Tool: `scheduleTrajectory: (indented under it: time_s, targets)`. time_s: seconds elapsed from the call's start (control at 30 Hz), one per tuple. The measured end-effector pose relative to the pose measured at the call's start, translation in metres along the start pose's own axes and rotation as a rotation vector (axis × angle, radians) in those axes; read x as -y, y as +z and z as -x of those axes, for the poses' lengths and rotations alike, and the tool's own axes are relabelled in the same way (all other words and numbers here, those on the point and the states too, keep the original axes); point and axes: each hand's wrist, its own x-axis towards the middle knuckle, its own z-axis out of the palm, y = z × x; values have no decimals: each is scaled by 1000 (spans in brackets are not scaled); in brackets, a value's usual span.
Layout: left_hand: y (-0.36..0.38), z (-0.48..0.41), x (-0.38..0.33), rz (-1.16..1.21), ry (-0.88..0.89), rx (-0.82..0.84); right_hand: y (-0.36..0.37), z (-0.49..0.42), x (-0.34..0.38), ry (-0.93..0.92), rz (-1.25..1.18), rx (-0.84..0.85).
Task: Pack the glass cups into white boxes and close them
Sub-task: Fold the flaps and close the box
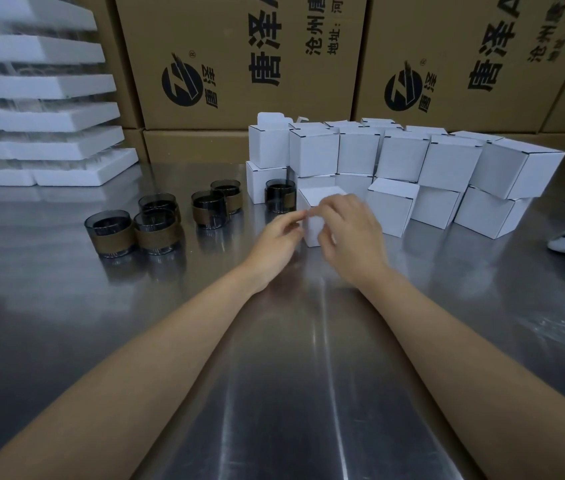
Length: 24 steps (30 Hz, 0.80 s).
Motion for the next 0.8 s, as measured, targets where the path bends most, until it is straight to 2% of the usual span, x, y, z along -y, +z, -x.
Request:
scheduleTrajectory:
  time_s: [0.07,0.17,0.4,0.6,0.8]
  targets:
    - [0,-1,2,9,2,-1,5,0,7,-104,8,146]
    - [-1,-2,6,45,-24,-68,13,-4,8,-125,103,267]
    - [-1,-9,12,41,-45,-130,29,-13,8,49,217,391]
    - [-1,-12,17,11,-40,-138,36,-16,4,220,99,483]
    - [-1,-14,19,-19,-28,-135,43,-20,-2,282,76,516]
